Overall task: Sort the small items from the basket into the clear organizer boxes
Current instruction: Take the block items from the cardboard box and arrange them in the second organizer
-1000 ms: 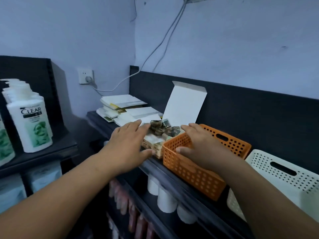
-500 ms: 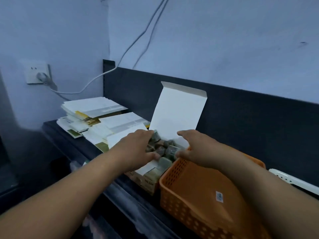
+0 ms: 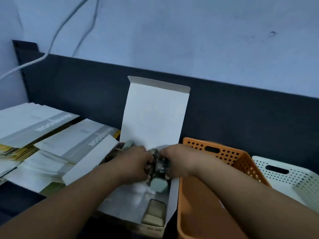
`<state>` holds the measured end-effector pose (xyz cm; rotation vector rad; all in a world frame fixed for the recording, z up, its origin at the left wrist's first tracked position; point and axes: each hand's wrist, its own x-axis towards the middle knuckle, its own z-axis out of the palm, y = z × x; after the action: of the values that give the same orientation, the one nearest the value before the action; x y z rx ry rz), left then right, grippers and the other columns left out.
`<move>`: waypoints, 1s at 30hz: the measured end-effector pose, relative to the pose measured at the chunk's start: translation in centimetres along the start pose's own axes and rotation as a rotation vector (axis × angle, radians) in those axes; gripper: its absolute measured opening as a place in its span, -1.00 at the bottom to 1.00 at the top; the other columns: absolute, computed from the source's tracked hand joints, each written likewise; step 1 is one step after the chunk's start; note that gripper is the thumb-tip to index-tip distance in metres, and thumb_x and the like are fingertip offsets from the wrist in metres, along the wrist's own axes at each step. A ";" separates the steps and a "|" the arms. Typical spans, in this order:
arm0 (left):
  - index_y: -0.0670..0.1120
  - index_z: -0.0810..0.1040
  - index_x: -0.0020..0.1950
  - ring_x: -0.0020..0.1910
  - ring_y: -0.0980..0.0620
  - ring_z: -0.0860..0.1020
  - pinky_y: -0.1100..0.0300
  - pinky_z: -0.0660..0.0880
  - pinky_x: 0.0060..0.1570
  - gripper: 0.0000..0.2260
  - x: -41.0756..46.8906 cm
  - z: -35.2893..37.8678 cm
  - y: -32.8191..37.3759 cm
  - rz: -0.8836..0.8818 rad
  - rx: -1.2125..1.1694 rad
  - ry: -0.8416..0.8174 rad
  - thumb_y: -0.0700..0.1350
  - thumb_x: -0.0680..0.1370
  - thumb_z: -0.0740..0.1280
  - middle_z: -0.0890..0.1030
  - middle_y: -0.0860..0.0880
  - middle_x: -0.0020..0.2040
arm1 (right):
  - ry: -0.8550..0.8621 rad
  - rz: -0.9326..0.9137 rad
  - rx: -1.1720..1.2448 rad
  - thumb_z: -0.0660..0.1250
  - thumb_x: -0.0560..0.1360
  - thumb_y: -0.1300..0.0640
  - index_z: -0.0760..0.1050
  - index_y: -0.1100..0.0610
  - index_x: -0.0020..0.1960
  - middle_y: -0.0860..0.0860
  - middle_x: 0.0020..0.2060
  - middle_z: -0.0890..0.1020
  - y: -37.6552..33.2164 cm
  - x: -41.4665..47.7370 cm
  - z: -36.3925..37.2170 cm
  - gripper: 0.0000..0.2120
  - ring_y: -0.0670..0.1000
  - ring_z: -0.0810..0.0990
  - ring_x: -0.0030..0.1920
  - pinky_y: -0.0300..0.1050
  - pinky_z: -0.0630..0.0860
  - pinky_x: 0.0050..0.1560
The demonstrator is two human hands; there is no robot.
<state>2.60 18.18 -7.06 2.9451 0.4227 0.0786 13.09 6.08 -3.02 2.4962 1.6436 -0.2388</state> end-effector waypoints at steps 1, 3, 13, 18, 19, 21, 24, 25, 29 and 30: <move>-0.02 0.56 -0.04 -0.07 0.01 0.48 0.16 0.45 -0.07 -0.85 0.2 0.1 -0.3 0.012 0.013 -0.013 -0.04 0.41 0.38 0.45 -0.01 -0.02 | -0.001 -0.002 -0.014 0.46 0.41 0.09 0.47 0.03 0.10 -0.06 -0.12 0.52 -0.2 0.1 0.1 -0.70 0.00 0.49 -0.14 -0.17 0.41 -0.30; -0.01 0.54 0.02 0.00 0.01 0.43 0.16 0.42 0.00 -0.76 0.3 0.3 -0.8 0.061 0.043 -0.034 0.03 0.40 0.40 0.40 0.00 0.03 | 0.009 0.004 -0.008 0.41 0.44 0.14 0.47 0.03 0.06 -0.04 -0.12 0.52 -0.4 0.2 0.2 -0.77 0.01 0.49 -0.15 -0.20 0.38 -0.36; 0.14 0.46 -0.05 -0.15 0.12 0.56 0.14 0.52 -0.13 -0.68 -0.1 -0.8 -1.8 0.020 -0.512 0.042 0.17 0.31 0.48 0.61 0.11 -0.12 | 0.276 0.163 0.276 0.39 0.42 0.18 0.47 0.03 0.20 -0.01 0.03 0.51 -0.2 -2.8 -1.3 -0.64 0.03 0.52 -0.02 0.02 0.56 0.00; 0.19 0.51 0.04 -0.07 -0.03 0.62 0.02 0.59 -0.15 -0.68 -0.4 -2.3 0.2 0.054 -0.967 0.035 0.08 0.35 0.51 0.62 0.01 0.01 | 0.426 0.259 0.421 0.38 0.46 0.18 0.42 -0.04 0.31 -0.05 0.11 0.47 0.5 -6.6 -1.5 -0.55 -0.06 0.49 0.06 -0.23 0.49 0.04; 0.16 0.52 0.06 -0.07 0.00 0.61 0.11 0.55 -0.20 -0.74 -0.3 -2.4 0.9 0.075 -1.005 0.045 0.02 0.42 0.48 0.59 0.03 0.02 | 0.455 0.280 0.459 0.39 0.46 0.18 0.41 -0.05 0.32 -0.07 0.12 0.47 0.7 -7.5 -1.3 -0.54 -0.08 0.48 0.05 -0.31 0.46 0.00; 0.12 0.54 0.06 -0.18 0.12 0.57 0.23 0.45 -0.25 -0.83 -0.5 -2.8 2.3 0.099 -1.070 0.062 -0.01 0.49 0.40 0.59 0.06 -0.02 | 0.512 0.324 0.523 0.40 0.45 0.17 0.39 -0.06 0.34 -0.10 0.13 0.46 1.0 -9.0 -1.0 -0.50 -0.12 0.47 0.06 -0.41 0.39 -0.06; 0.06 0.57 0.07 -0.24 0.12 0.55 0.22 0.46 -0.23 -0.89 -1.3 -3.3 5.2 0.133 -1.167 0.006 -0.05 0.56 0.31 0.62 -0.01 -0.10 | 0.603 0.399 0.620 0.41 0.43 0.16 0.36 -0.09 0.32 -0.15 0.09 0.51 1.5 -11.4 -0.2 -0.49 -0.13 0.54 0.03 -0.29 0.50 0.01; 0.06 0.57 0.07 -0.20 0.06 0.57 0.17 0.46 -0.19 -0.88 -1.6 -3.2 6.2 0.145 -1.159 -0.005 -0.05 0.58 0.27 0.63 -0.04 -0.09 | 0.628 0.425 0.645 0.42 0.42 0.15 0.36 -0.10 0.27 -0.18 0.02 0.52 1.6 -12.4 0.1 -0.52 -0.13 0.56 -0.02 -0.23 0.55 0.00; 0.11 0.57 0.09 -0.15 -0.01 0.60 0.14 0.38 -0.23 -0.82 -2.8 -3.3 10.3 0.187 -1.138 -0.052 0.01 0.62 0.17 0.64 -0.07 -0.04 | 0.678 0.471 0.708 0.42 0.44 0.15 0.40 -0.07 0.18 -0.15 -0.03 0.55 1.9 -17.2 1.5 -0.63 -0.16 0.55 -0.04 -0.22 0.54 0.00; 0.10 0.57 0.10 -0.17 0.00 0.60 0.16 0.37 -0.25 -0.80 -3.2 -3.2 11.7 0.189 -1.160 -0.068 0.00 0.63 0.16 0.64 -0.08 -0.05 | 0.699 0.483 0.709 0.42 0.44 0.15 0.41 -0.05 0.18 -0.15 -0.01 0.55 2.2 -18.7 1.9 -0.63 -0.17 0.54 -0.04 -0.24 0.52 -0.01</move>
<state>2.49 6.71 -2.00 1.8203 0.0293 0.1735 7.73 -11.90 -0.89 3.7477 1.1552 0.1717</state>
